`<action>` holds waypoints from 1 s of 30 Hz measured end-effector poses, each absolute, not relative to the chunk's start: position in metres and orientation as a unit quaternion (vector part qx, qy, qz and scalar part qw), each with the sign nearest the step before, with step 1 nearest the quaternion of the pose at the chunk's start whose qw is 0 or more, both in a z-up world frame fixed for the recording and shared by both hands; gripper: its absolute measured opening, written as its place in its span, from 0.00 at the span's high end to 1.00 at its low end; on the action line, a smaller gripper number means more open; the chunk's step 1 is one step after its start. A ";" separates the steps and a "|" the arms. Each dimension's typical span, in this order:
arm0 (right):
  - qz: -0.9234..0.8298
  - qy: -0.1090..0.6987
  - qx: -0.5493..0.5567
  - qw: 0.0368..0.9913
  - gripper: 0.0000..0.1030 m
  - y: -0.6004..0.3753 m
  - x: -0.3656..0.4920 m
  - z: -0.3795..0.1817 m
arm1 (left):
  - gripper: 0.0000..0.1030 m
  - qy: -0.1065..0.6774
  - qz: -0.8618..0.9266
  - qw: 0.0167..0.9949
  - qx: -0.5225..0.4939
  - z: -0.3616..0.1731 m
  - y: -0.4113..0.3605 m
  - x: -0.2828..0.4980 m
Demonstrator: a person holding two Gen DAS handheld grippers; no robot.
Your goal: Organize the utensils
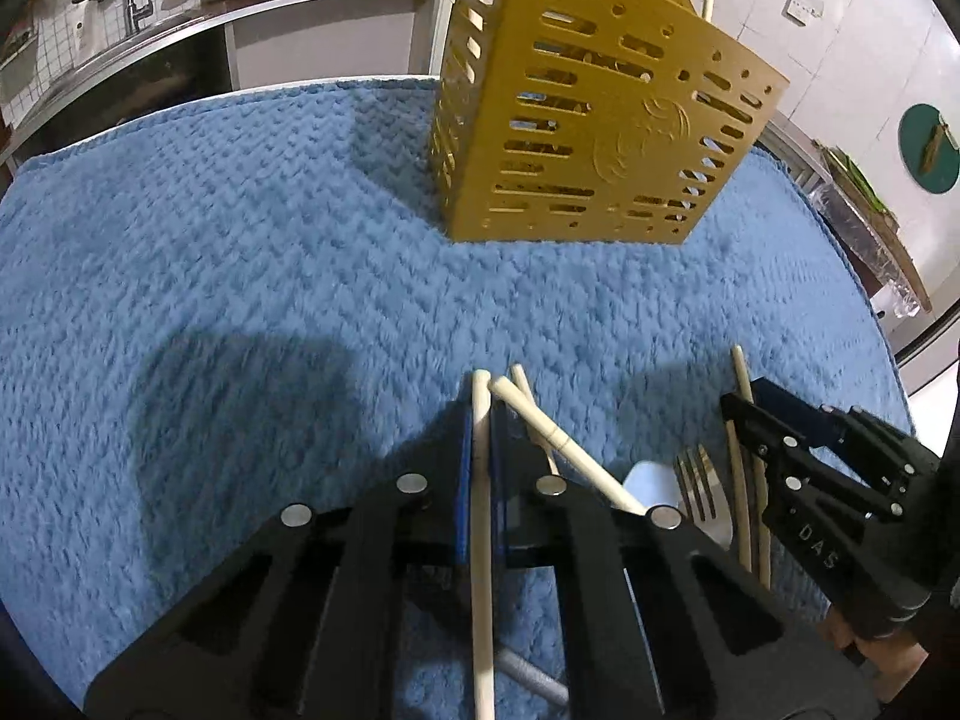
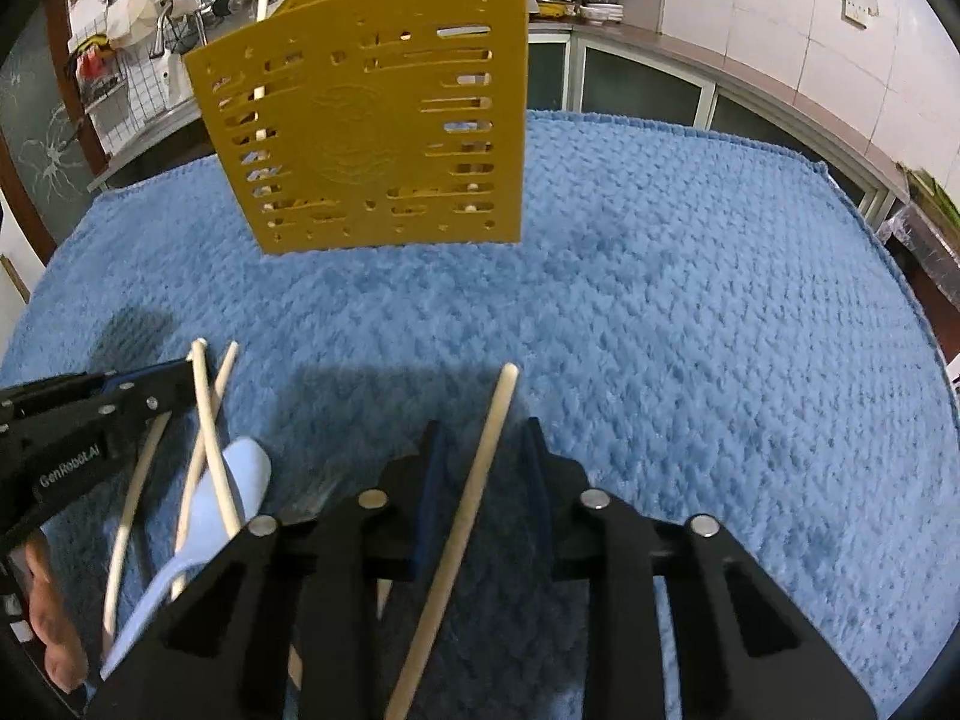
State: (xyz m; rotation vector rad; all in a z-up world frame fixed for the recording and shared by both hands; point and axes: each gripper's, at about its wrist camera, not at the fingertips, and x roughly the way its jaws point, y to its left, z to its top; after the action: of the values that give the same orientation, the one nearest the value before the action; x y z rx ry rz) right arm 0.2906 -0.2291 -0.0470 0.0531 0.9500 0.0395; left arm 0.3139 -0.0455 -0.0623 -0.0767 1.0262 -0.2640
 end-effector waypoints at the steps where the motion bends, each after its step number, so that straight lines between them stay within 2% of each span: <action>1: 0.019 0.456 0.030 0.889 0.79 -0.230 0.292 -0.047 | 0.96 0.489 -0.126 0.862 -0.037 -0.063 -0.045 0.316; 4: 0.023 0.452 0.052 0.890 0.91 -0.237 0.292 -0.048 | 0.96 0.488 -0.127 0.863 -0.040 -0.063 -0.045 0.315; 7: 0.031 0.446 0.074 0.891 0.94 -0.244 0.293 -0.048 | 0.96 0.482 -0.124 0.866 -0.050 -0.060 -0.040 0.314; 16: 0.049 0.412 0.110 0.903 0.94 -0.257 0.283 -0.031 | 0.96 0.430 -0.125 0.891 -0.069 -0.027 -0.023 0.298; 24: 0.074 0.338 0.158 0.925 0.94 -0.272 0.265 0.005 | 0.96 0.394 -0.135 0.906 -0.077 0.008 -0.014 0.278; 30: 0.092 0.342 0.172 0.919 0.94 -0.278 0.264 0.012 | 0.96 0.387 -0.135 0.910 -0.065 0.018 -0.014 0.272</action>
State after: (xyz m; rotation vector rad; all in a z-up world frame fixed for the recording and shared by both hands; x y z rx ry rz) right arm 0.2642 -0.2782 0.0117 0.3527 0.7039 0.1892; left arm 0.2716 -0.0137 0.0180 -0.1351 0.7992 -0.2791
